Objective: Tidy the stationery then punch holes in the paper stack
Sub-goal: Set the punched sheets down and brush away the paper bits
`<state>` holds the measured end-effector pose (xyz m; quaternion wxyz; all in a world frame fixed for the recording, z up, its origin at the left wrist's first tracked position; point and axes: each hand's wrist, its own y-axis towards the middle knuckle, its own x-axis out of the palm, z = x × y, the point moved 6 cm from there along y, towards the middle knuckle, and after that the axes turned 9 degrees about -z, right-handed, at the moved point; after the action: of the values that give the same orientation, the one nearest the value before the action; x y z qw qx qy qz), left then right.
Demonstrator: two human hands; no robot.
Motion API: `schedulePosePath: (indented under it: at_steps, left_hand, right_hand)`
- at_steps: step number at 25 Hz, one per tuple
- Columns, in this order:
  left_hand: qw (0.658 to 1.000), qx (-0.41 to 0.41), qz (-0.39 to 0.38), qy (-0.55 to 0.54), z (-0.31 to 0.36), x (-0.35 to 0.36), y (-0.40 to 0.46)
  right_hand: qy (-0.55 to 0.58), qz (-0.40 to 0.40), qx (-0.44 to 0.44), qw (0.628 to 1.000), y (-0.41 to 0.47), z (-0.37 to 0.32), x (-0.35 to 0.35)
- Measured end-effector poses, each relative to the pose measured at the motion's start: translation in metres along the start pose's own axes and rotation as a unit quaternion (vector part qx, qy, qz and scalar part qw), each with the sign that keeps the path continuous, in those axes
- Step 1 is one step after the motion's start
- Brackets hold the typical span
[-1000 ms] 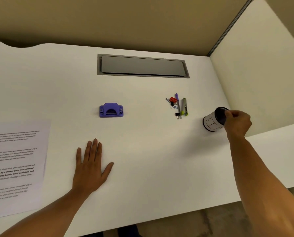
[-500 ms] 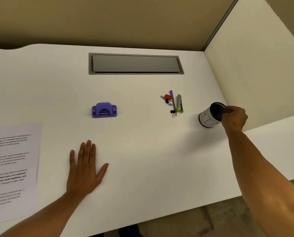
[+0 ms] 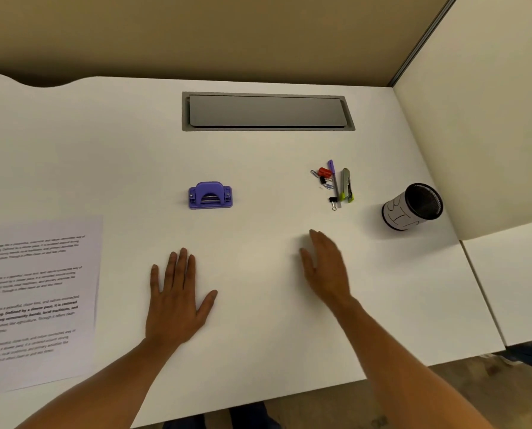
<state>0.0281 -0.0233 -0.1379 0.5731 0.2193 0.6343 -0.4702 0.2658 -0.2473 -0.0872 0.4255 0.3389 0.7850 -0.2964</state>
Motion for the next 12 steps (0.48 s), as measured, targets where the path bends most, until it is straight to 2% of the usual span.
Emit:
schedulePosePath:
  at_steps: [2,4,7,12]
  left_hand:
    - [1.0,-0.003,-0.002,0.003,-0.001,0.001,-0.001]
    - [1.0,-0.003,-0.001,0.005,-0.001,0.0,-0.001]
    - [1.0,-0.001,-0.007,0.006,0.0,0.001,-0.002]
    - [0.999,0.007,-0.04,-0.004,-0.003,0.0,-0.008]
  right_hand:
    - [-0.051,-0.087,0.016,0.995,-0.007,-0.016,0.041]
    - [-0.129,-0.121,0.009,0.984,-0.011,-0.034,0.064]
    - [-0.201,-0.171,-0.047,0.963,-0.024,-0.064,0.085]
    - [-0.239,-0.25,-0.132,0.929,-0.07,-0.09,0.11]
